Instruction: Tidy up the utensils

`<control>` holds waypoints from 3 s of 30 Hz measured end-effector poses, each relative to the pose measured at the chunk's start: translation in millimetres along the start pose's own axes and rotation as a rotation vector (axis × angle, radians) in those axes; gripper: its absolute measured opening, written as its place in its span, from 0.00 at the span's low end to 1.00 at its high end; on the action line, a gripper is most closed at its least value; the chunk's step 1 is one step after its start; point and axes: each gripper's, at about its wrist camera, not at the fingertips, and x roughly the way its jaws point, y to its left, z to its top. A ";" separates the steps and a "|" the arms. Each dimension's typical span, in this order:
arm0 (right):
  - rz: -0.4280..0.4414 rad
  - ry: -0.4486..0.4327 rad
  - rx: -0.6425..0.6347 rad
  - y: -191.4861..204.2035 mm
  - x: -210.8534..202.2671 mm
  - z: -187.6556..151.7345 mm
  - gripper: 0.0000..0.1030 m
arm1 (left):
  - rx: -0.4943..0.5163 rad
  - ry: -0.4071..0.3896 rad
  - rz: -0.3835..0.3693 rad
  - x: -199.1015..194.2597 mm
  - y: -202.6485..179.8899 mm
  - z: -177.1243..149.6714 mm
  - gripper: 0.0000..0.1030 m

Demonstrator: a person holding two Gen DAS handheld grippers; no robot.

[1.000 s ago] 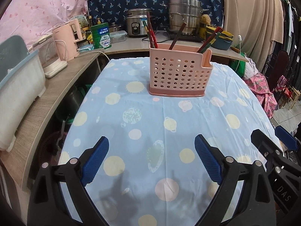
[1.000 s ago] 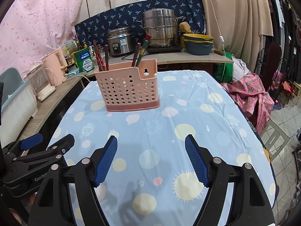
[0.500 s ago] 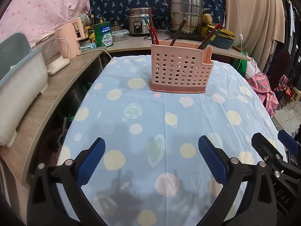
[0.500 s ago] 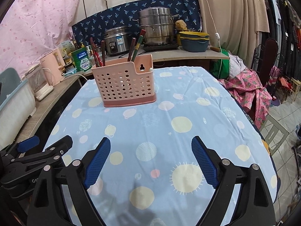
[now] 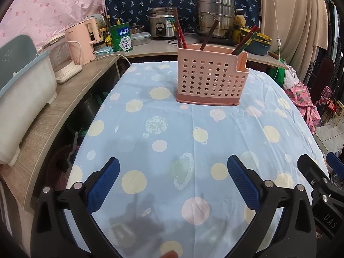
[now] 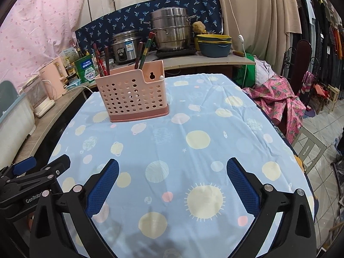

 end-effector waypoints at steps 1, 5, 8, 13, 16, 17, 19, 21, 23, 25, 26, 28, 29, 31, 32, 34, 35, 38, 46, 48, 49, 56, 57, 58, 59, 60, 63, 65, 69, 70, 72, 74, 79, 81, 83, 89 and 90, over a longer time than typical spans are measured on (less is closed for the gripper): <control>0.000 0.000 -0.002 0.6 0.1 -0.2 0.94 | 0.000 -0.001 0.002 -0.2 0.1 0.1 0.93; 0.001 0.002 -0.012 3.5 0.6 -1.5 0.94 | -0.002 -0.002 0.009 -0.1 0.5 -0.5 0.93; 0.002 0.005 -0.018 5.6 1.1 -2.3 0.94 | -0.003 0.000 0.013 1.1 1.0 -0.7 0.93; 0.000 0.007 -0.027 8.7 1.6 -2.9 0.94 | 0.001 -0.002 0.023 2.3 0.5 -1.7 0.93; 0.000 0.009 -0.031 9.7 2.7 -2.9 0.94 | 0.009 -0.011 0.034 1.7 -0.4 -2.2 0.93; -0.002 0.010 -0.033 10.3 3.4 -2.7 0.94 | 0.010 -0.012 0.038 1.7 -0.6 -2.4 0.93; -0.002 0.011 -0.034 11.1 3.7 -2.8 0.94 | 0.009 -0.010 0.039 1.8 -0.5 -2.9 0.93; -0.003 0.013 -0.037 12.2 4.1 -3.5 0.94 | 0.009 -0.008 0.040 2.6 -0.5 -3.2 0.93; -0.003 0.013 -0.038 12.8 4.3 -3.6 0.94 | 0.009 -0.005 0.046 3.4 -0.4 -3.6 0.93; -0.004 0.015 -0.041 13.8 4.9 -4.3 0.94 | 0.006 -0.001 0.057 3.9 -0.1 -4.0 0.93; -0.005 0.016 -0.043 14.8 5.1 -4.5 0.94 | 0.004 -0.001 0.057 4.4 0.5 -3.7 0.93; -0.005 0.016 -0.044 15.2 5.7 -4.7 0.94 | 0.006 0.000 0.057 4.8 0.5 -3.7 0.93; -0.006 0.016 -0.043 15.3 5.9 -4.8 0.94 | 0.006 0.000 0.060 5.0 0.5 -3.6 0.93; -0.006 0.015 -0.043 15.5 5.6 -5.0 0.94 | 0.005 0.000 0.059 4.9 0.4 -3.4 0.93; -0.006 0.014 -0.043 15.6 5.7 -5.0 0.94 | 0.003 0.001 0.058 5.0 0.5 -3.1 0.93; -0.006 0.015 -0.044 15.5 6.0 -4.7 0.94 | -0.001 0.001 0.055 5.2 0.9 -2.2 0.93; -0.007 0.015 -0.045 15.7 6.6 -4.9 0.94 | -0.001 0.003 0.052 5.3 0.8 -1.7 0.93; -0.006 0.015 -0.042 15.3 6.4 -4.7 0.94 | 0.002 0.009 0.046 7.2 0.4 -0.7 0.93; -0.011 0.014 -0.042 13.2 7.8 -2.6 0.94 | -0.014 0.019 0.056 11.2 3.3 -0.3 0.93; -0.013 0.015 -0.039 11.5 9.1 -1.5 0.94 | -0.018 0.021 0.062 12.3 4.8 0.0 0.93; -0.013 0.016 -0.039 11.0 9.8 -1.0 0.94 | -0.019 0.022 0.064 12.4 5.4 0.0 0.93; -0.018 0.016 -0.038 9.1 12.2 0.7 0.94 | -0.018 0.022 0.069 13.4 7.0 1.0 0.93; -0.019 0.017 -0.039 9.8 12.2 0.3 0.94 | -0.017 0.020 0.070 13.4 7.1 1.3 0.93; -0.019 0.017 -0.039 9.1 12.8 1.0 0.94 | -0.017 0.020 0.071 13.7 7.6 1.9 0.93; -0.019 0.016 -0.039 9.4 12.4 0.7 0.94 | -0.017 0.020 0.070 13.7 7.6 1.9 0.93; -0.019 0.016 -0.039 9.9 12.1 0.4 0.94 | -0.016 0.020 0.071 13.8 7.7 2.0 0.93; -0.019 0.017 -0.039 10.1 12.2 0.4 0.94 | -0.015 0.020 0.072 14.0 7.8 2.2 0.93; -0.018 0.018 -0.039 9.3 12.9 1.0 0.94 | -0.015 0.021 0.072 14.0 8.0 2.7 0.93; -0.019 0.017 -0.039 10.0 13.0 0.8 0.94 | -0.015 0.020 0.074 14.5 9.2 4.0 0.93; -0.019 0.018 -0.039 10.0 13.0 0.8 0.94 | -0.015 0.020 0.074 14.7 8.5 4.0 0.93; -0.019 0.017 -0.039 10.2 12.9 0.8 0.94 | -0.014 0.019 0.076 14.6 8.4 4.0 0.93; -0.019 0.018 -0.040 10.3 13.0 0.8 0.94 | -0.013 0.019 0.076 15.5 8.9 5.5 0.93; -0.018 0.019 -0.041 9.9 15.1 1.8 0.94 | -0.011 0.019 0.076 15.5 8.7 5.5 0.93; -0.017 0.021 -0.041 9.0 15.9 2.2 0.94 | -0.012 0.018 0.075 15.2 8.6 5.4 0.93; -0.017 0.022 -0.041 9.3 18.3 2.4 0.94 | -0.009 0.015 0.075 16.1 7.9 7.2 0.93; -0.015 0.019 -0.045 15.0 23.6 5.0 0.94 | 0.008 0.009 0.079 20.1 3.0 11.7 0.93; -0.014 0.017 -0.045 14.6 24.8 6.1 0.94 | 0.009 0.009 0.080 21.0 2.4 12.2 0.93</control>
